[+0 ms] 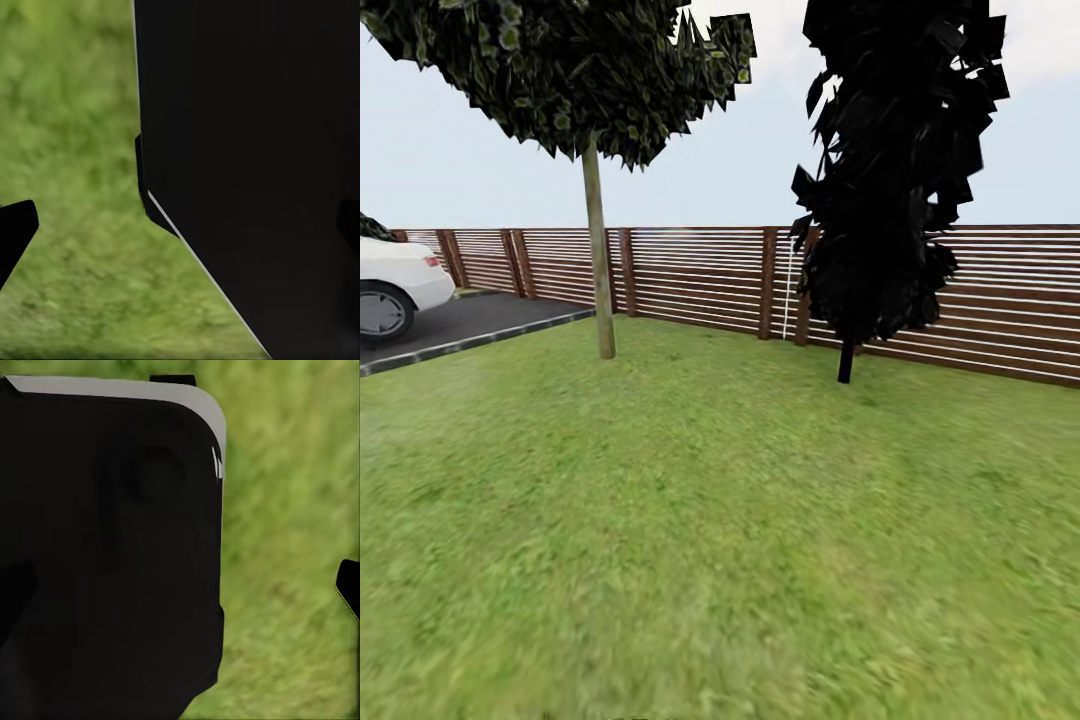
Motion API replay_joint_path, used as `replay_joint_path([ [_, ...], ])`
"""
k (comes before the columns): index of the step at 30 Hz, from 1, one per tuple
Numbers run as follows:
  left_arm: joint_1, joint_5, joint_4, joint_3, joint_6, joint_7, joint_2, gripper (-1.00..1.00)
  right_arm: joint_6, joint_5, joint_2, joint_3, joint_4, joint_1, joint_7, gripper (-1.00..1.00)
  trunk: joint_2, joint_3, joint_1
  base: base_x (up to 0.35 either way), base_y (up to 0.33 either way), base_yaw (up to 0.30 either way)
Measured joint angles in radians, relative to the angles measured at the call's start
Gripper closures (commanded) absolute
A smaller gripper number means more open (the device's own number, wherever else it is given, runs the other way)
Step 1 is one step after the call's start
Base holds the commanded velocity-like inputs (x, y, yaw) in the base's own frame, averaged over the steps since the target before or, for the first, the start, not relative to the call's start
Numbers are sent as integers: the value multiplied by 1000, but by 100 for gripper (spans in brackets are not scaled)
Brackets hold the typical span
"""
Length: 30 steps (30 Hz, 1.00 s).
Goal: Take the three Easter eggs out of the wicker basket on the lawn in the garden, then place them on the lawn next to a single tree (choose any tree) so that all three eggs are next to the same tree and none are left in the basket.
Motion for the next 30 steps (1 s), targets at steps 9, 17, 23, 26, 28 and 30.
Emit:
replay_joint_path([
  [9, 0, 0, 0, 0, 0, 1, 0, -100, 0, 0, 0, -1, 0, 0, -1, -100, 0, 0, 0, 0, 0, 298],
  [17, 0, 0, 0, 1, 0, 1, 0, -100, -1, 0, 0, 1, 0, 0, -1, -100, 0, 0, 0, 0, 0, 298],
  [23, 0, 0, 0, 1, 0, 1, 0, -100, -1, 1, 0, 2, 0, 0, -1, -100, 0, 0, 0, 0, 0, 298],
  [26, 0, 0, 0, 1, 0, 1, 0, -100, -1, 2, 0, 2, 0, 0, -1, -100, 0, 0, 0, 0, 0, 298],
  [28, 0, 0, 0, 1, 0, 1, 0, -100, -1, 2, 0, 2, 0, 0, -1, -100, 0, 0, 0, 0, 0, 298],
  [30, 0, 0, 0, 1, 0, 0, 0, -100, -1, 2, 0, 2, 0, 0, -1, -100, 0, 0, 0, 0, 0, 298],
])
